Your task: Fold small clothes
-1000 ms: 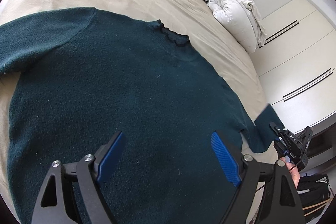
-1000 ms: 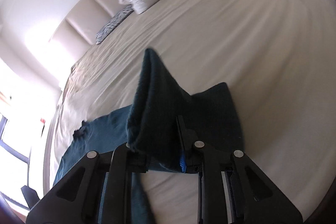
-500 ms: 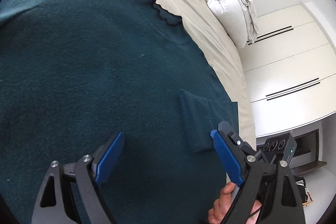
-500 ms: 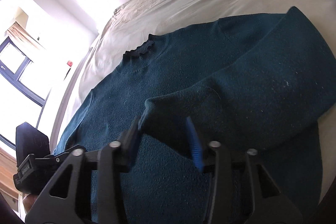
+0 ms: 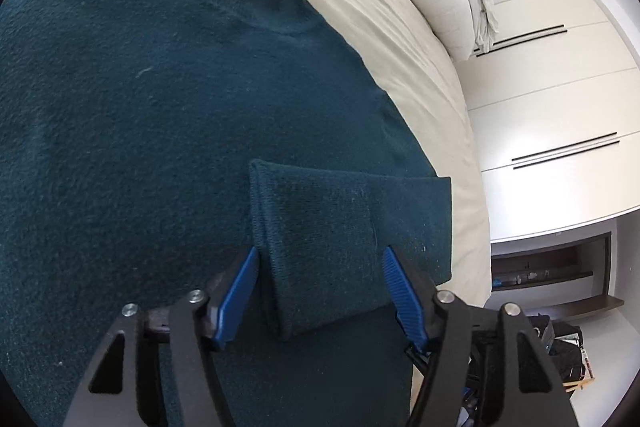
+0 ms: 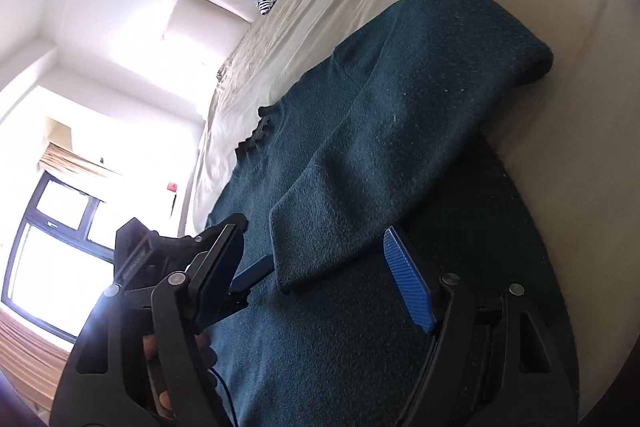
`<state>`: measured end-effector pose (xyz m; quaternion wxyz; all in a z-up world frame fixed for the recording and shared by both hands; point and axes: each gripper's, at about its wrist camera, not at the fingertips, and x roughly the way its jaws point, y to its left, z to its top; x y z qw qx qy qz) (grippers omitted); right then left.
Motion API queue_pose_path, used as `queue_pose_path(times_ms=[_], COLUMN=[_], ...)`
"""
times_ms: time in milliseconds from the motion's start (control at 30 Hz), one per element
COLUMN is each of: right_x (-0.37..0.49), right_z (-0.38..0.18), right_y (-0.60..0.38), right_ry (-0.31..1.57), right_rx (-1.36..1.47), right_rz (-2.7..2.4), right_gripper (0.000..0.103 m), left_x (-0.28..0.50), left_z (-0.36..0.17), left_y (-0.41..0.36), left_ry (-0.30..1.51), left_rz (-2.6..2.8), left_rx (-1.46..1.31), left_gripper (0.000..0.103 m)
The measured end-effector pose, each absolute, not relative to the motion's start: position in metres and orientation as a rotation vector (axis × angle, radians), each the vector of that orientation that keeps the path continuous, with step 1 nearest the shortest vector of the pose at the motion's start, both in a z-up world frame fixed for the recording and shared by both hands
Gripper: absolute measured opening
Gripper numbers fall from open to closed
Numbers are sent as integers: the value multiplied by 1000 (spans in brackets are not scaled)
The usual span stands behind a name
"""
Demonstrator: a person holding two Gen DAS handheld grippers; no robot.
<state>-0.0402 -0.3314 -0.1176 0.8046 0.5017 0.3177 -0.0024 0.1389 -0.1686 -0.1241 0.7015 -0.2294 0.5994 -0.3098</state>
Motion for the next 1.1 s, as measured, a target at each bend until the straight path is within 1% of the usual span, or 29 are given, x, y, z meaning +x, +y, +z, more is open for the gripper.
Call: queue_pose_path(times_ms=[33, 100, 133, 200, 233, 267, 300, 400, 733, 900, 1100], right_x=[-42, -44, -44, -54, -53, -52, -48, -47, -42, -34, -9], right_z=[-118, -120, -120, -120, -121, -122, -124, -126, -119, -89, -50], right_y=[-334, -338, -338, -341, -341, -341, -340, -342, -343, -352, -397], right_ry=[679, 678, 680, 686, 687, 689, 692, 703, 709, 692, 685], right_rx=[1089, 1103, 1100, 1101, 1107, 1111, 1111, 1113, 1103, 1033, 890], right_rz=[1, 8, 10, 12, 15, 16, 13, 9, 6, -5, -112], right_gripper=[72, 72, 72, 72, 72, 72, 72, 72, 72, 72, 72], left_x=[138, 140, 141, 145, 147, 149, 152, 155, 176, 185, 195], left_z=[-123, -123, -124, -124, -124, -123, -122, -116, -75, -82, -95], left_y=[-175, -182, -184, -186, -187, -187, -185, -171, -111, -82, -54], left_ry=[1333, 1338, 1342, 1343, 1341, 1338, 1333, 1299, 1138, 1126, 1120], left_rz=[-685, -681, -679, -671, -671, -669, -669, -671, -607, -560, -515], left_rx=[-481, -449, -445, -424, -410, -397, -396, -399, -330, -335, -341], left_gripper=[65, 61, 56, 44, 31, 15, 12, 9, 8, 8, 8])
